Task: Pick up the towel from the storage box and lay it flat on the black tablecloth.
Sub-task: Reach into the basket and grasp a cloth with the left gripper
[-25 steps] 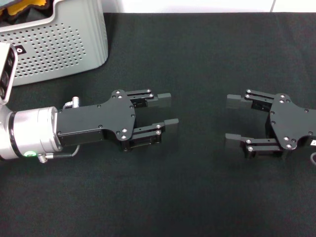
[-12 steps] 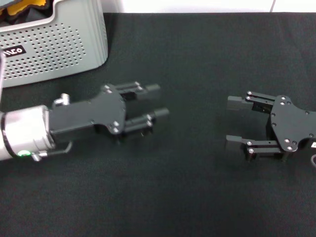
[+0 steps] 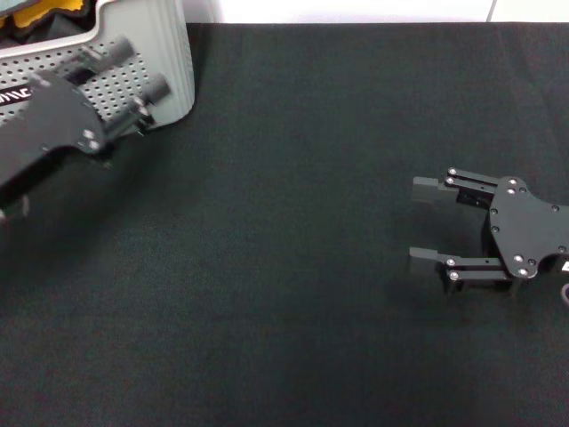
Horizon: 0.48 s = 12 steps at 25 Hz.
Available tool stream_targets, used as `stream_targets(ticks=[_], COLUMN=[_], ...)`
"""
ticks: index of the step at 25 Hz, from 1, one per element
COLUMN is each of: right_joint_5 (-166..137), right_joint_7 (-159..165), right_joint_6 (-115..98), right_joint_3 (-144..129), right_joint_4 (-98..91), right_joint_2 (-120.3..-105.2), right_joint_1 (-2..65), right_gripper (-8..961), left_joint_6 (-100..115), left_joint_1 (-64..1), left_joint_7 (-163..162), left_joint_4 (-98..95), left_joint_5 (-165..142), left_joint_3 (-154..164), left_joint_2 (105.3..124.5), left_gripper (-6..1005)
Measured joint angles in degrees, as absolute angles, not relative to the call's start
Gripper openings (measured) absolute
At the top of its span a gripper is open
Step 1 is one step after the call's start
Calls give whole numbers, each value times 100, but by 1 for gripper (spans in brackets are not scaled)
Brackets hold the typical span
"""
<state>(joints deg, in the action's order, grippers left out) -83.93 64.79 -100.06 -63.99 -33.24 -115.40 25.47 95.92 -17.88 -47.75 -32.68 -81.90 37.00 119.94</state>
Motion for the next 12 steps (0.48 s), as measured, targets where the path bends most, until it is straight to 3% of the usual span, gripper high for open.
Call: stream_targets(ticks=[12], right_joint_5=[-8389], right_joint_7=[6395], right_joint_6=[-9993], right_joint_3=[-6398], right_joint_4=[-3313], right_joint_2=[-11540], right_joint_1=[2582], right_gripper=[823], left_joint_6=[9178], left_joint_1=[-1798], left_joint_7=[-2215], left_joint_4=[-2866], left_joint_5=[-6831], left_joint_3=[3649], left_joint_2=[12015], left_gripper=[572])
